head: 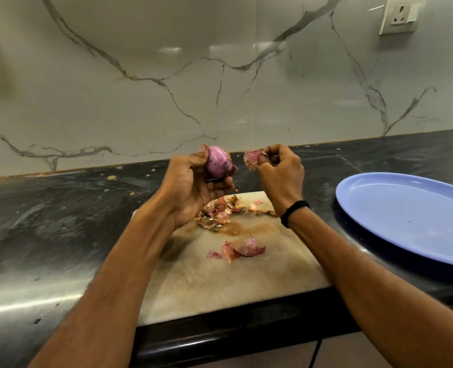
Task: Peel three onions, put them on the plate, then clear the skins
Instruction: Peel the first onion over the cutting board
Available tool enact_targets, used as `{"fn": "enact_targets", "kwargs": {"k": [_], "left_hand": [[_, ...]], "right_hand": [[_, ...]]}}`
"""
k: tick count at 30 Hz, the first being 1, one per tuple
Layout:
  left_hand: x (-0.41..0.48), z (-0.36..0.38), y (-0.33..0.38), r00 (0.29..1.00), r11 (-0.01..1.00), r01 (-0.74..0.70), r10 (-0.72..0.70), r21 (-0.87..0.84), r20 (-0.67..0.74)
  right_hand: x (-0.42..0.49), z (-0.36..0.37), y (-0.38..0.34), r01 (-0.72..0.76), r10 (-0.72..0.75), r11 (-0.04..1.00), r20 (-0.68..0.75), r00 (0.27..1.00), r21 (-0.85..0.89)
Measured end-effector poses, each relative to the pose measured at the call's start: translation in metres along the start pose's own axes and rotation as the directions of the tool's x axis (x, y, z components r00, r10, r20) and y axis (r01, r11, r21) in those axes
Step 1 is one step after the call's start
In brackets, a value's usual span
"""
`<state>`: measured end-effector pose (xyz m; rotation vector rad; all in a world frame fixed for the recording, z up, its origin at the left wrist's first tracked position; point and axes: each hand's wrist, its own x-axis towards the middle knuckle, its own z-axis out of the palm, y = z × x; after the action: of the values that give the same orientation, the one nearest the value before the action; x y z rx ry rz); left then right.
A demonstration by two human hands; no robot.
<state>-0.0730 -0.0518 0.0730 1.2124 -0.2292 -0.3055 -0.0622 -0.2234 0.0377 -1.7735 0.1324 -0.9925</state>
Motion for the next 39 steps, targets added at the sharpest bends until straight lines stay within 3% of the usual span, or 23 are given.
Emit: {"fn": "enact_targets", "kwargs": {"k": [2, 5, 13, 23, 27, 32, 39], "left_hand": [[0.0, -0.002, 0.003, 1.0, 0.999, -0.008, 0.008, -0.053, 0.011], [-0.002, -0.003, 0.004, 1.0, 0.996, -0.007, 0.007, -0.092, -0.009], [0.002, -0.005, 0.002, 0.994, 0.996, 0.021, -0.031, -0.091, -0.109], [0.004, -0.004, -0.001, 0.992, 0.985, -0.031, 0.052, 0.171, -0.117], [0.005, -0.005, -0.001, 0.985, 0.978, -0.102, 0.125, 0.183, -0.118], [0.004, -0.003, 0.001, 0.988, 0.978, -0.138, 0.147, 0.156, -0.047], [0.003, -0.005, 0.002, 0.986, 0.974, -0.165, 0.162, 0.154, 0.026]], "right_hand": [[0.003, -0.005, 0.003, -0.03, 0.029, 0.999, -0.016, 0.999, -0.021], [-0.002, -0.003, 0.002, 0.032, -0.03, 0.999, 0.093, 0.995, -0.019], [-0.011, 0.006, -0.001, 0.344, -0.343, 0.938, 0.223, 0.912, 0.035], [-0.012, 0.007, -0.002, 0.18, -0.228, 0.972, 0.429, 0.874, 0.15], [-0.012, 0.01, 0.0, 0.21, -0.231, 0.973, 0.511, 0.828, 0.1], [-0.011, 0.008, 0.001, 0.332, -0.307, 0.942, 0.517, 0.799, 0.046], [-0.009, 0.009, 0.003, 0.439, -0.401, 0.899, 0.407, 0.82, 0.002]]}}
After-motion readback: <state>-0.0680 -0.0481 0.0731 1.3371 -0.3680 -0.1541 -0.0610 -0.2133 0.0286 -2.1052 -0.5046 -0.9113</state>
